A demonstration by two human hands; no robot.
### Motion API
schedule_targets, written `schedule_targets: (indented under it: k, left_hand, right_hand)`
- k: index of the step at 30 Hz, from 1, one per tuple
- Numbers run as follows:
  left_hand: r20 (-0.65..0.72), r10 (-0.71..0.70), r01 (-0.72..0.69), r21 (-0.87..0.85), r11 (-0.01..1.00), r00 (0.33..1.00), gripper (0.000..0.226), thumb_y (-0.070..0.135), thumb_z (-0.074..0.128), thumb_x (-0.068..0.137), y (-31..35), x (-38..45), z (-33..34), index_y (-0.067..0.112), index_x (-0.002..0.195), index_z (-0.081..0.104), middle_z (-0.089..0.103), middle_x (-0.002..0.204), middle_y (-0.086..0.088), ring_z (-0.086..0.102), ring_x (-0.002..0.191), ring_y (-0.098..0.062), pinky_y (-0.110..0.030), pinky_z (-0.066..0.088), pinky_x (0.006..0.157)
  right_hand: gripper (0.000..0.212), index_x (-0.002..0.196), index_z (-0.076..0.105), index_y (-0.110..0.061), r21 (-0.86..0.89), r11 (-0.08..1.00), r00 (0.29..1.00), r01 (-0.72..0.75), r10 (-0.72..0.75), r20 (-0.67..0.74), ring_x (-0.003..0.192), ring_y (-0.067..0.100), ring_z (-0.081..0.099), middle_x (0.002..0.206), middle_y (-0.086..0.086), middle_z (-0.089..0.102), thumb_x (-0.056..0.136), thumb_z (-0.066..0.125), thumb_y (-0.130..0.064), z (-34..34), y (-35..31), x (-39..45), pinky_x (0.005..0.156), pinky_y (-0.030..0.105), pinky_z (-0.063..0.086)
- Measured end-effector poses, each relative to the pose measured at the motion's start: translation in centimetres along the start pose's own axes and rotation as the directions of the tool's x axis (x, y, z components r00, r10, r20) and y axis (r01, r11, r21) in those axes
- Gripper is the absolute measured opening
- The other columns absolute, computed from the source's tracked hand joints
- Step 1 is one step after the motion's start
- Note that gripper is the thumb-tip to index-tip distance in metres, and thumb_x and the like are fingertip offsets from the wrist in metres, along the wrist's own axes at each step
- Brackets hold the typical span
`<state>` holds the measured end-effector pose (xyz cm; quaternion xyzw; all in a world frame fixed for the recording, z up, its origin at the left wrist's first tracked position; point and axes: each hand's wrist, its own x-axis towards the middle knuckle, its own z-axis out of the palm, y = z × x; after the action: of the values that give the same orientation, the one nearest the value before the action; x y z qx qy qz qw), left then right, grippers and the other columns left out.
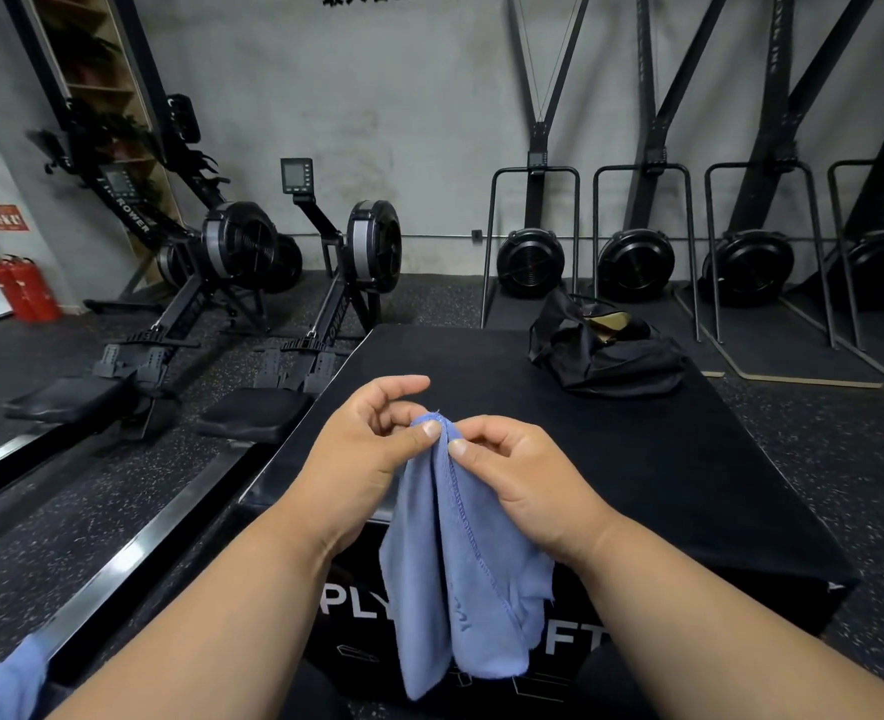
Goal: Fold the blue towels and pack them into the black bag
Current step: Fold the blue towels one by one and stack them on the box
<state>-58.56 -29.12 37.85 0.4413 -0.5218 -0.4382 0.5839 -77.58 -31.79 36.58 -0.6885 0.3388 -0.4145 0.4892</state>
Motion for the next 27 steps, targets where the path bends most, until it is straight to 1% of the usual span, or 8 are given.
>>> schedule_targets:
  k: [4,8,11,13,15,19,24,27]
  left_hand:
    - [-0.098,0.063,-0.069,-0.057,0.996,0.993,0.036,-0.002,0.074,0.093,0.5,0.3,-0.6,0.015,0.124,0.064,0.072,0.090,0.001,0.068,0.087,-0.012,-0.023,0.055,0.085]
    - [-0.178,0.129,-0.144,-0.073,0.987,0.976,0.028,-0.005,0.071,0.093,1.7,0.9,-1.4,0.012,0.112,0.061,0.071,0.084,0.004,0.065,0.079,-0.007,-0.016,0.054,0.079]
    - [-0.196,0.155,-0.174,-0.080,0.982,0.968,0.027,-0.004,0.070,0.094,2.5,1.6,-2.0,0.016,0.107,0.058,0.072,0.084,0.006,0.066,0.079,-0.006,-0.017,0.053,0.080]
    - [-0.199,0.165,-0.187,-0.094,0.978,0.966,0.028,-0.003,0.070,0.094,3.0,1.9,-2.3,0.017,0.109,0.057,0.073,0.086,0.006,0.068,0.081,-0.008,-0.020,0.053,0.083]
    - [-0.203,0.181,-0.205,-0.105,0.973,0.962,0.030,-0.001,0.071,0.094,3.6,2.1,-2.5,0.017,0.113,0.057,0.074,0.086,0.006,0.069,0.083,-0.008,-0.024,0.053,0.086]
    - [-0.215,0.194,-0.220,-0.103,0.970,0.957,0.044,0.011,0.079,0.082,4.4,2.4,-2.7,0.019,0.117,0.056,0.076,0.091,0.005,0.070,0.088,-0.010,-0.028,0.051,0.092]
    - [-0.217,0.196,-0.223,-0.105,0.969,0.956,0.044,0.009,0.080,0.085,5.0,2.6,-2.8,0.019,0.122,0.056,0.076,0.094,0.004,0.070,0.090,-0.011,-0.029,0.052,0.090]
    - [-0.222,0.208,-0.235,-0.104,0.966,0.953,0.037,0.002,0.072,0.093,5.3,2.7,-2.7,0.017,0.123,0.056,0.075,0.092,0.005,0.070,0.088,-0.009,-0.026,0.053,0.088]
  right_hand:
    - [0.023,0.106,0.064,-0.032,-0.064,0.998,0.999,0.004,-0.006,-0.036,0.085,0.034,0.069,0.093,0.009,0.074,0.096,0.064,-0.012,0.3,1.2,-0.2,0.083,0.051,0.058]
    - [0.023,0.094,0.047,-0.030,-0.312,0.950,0.988,-0.004,-0.045,-0.151,0.065,0.011,0.050,0.075,-0.007,0.056,0.093,0.057,-0.010,-0.6,3.5,-0.6,0.067,0.043,0.048]
    - [0.024,0.091,0.050,-0.030,-0.521,0.847,0.969,0.104,-0.203,-0.137,0.079,0.015,0.057,0.093,-0.010,0.060,0.093,0.053,-0.007,-0.8,4.9,-1.0,0.071,0.045,0.053]
    - [0.020,0.096,0.060,-0.028,-0.668,0.708,0.924,0.231,-0.375,-0.078,0.088,0.014,0.059,0.111,-0.014,0.059,0.092,0.048,-0.012,-0.7,6.1,-1.2,0.071,0.038,0.053]
    - [0.031,0.106,0.068,-0.032,-0.709,0.646,0.905,0.282,-0.425,-0.028,0.095,0.012,0.062,0.122,-0.012,0.059,0.091,0.047,-0.015,-0.5,7.1,-1.2,0.073,0.030,0.053]
    - [0.036,0.109,0.072,-0.039,-0.648,0.727,0.941,0.230,-0.335,-0.042,0.094,0.006,0.061,0.122,-0.021,0.055,0.093,0.059,-0.010,0.0,8.4,-1.1,0.075,0.025,0.051]
    - [0.036,0.129,0.068,-0.045,-0.498,0.859,0.991,0.120,-0.130,0.015,0.112,0.004,0.060,0.125,-0.024,0.052,0.096,0.065,-0.032,0.4,7.9,-0.8,0.092,0.022,0.051]
    - [0.046,0.135,0.065,-0.044,-0.484,0.871,0.995,0.084,-0.049,0.085,0.121,0.002,0.057,0.126,-0.020,0.053,0.090,0.066,-0.050,0.5,7.7,-0.3,0.102,0.022,0.047]
